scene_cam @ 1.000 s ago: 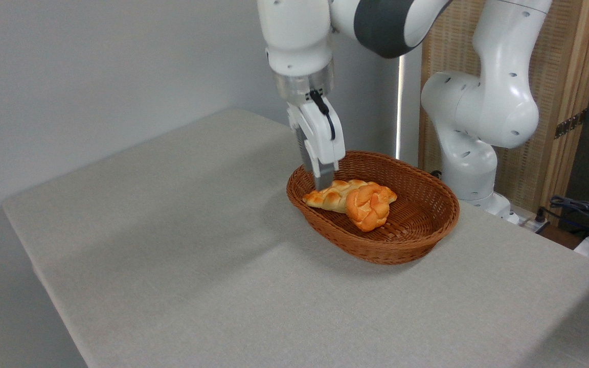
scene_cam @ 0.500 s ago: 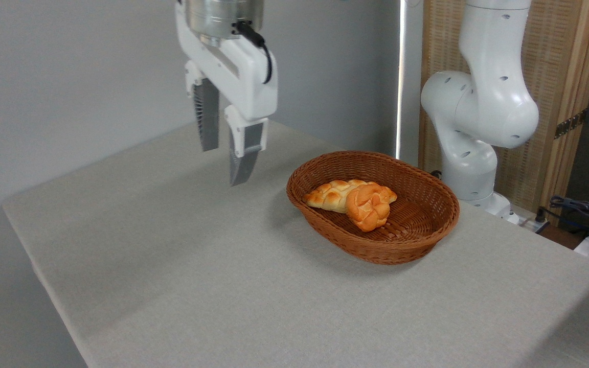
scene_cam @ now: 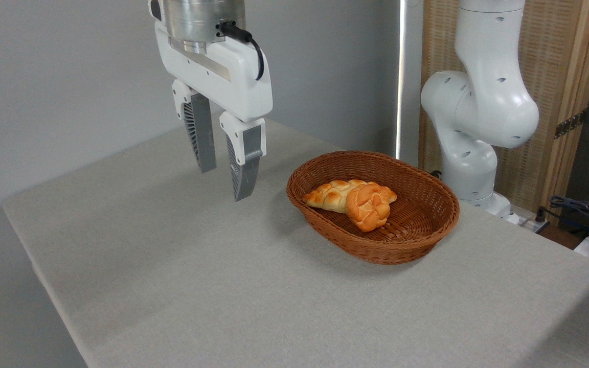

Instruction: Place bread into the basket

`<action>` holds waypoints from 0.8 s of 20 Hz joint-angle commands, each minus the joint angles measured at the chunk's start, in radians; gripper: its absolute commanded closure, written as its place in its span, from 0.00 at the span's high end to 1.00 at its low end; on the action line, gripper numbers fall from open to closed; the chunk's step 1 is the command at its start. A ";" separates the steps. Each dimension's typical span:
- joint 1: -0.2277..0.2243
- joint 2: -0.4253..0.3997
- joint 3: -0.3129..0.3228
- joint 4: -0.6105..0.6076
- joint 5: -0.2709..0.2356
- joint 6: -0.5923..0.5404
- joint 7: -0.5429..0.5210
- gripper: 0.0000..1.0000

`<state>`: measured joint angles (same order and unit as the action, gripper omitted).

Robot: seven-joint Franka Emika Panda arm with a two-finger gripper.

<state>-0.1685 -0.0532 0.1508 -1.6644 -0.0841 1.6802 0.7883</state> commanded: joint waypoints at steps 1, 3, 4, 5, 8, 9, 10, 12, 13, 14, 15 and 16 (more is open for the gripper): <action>0.004 0.013 -0.052 0.025 0.096 -0.069 -0.027 1.00; 0.024 0.013 -0.069 0.025 0.099 -0.071 -0.029 1.00; 0.038 0.013 -0.077 0.025 0.099 -0.071 -0.031 1.00; 0.050 0.013 -0.085 0.025 0.099 -0.071 -0.031 1.00; 0.058 0.012 -0.085 0.025 0.099 -0.073 -0.029 1.00; 0.060 0.012 -0.083 0.025 0.098 -0.073 -0.028 1.00; 0.078 0.009 -0.085 0.025 0.093 -0.073 -0.024 1.00; 0.102 0.006 -0.086 0.025 0.083 -0.073 -0.020 1.00; 0.106 0.006 -0.086 0.025 0.083 -0.071 -0.020 1.00; 0.107 0.006 -0.086 0.025 0.083 -0.071 -0.020 1.00; 0.109 0.006 -0.091 0.025 0.083 -0.073 -0.020 1.00; 0.118 0.006 -0.100 0.025 0.083 -0.073 -0.021 1.00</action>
<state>-0.0715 -0.0524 0.0734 -1.6617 0.0024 1.6309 0.7671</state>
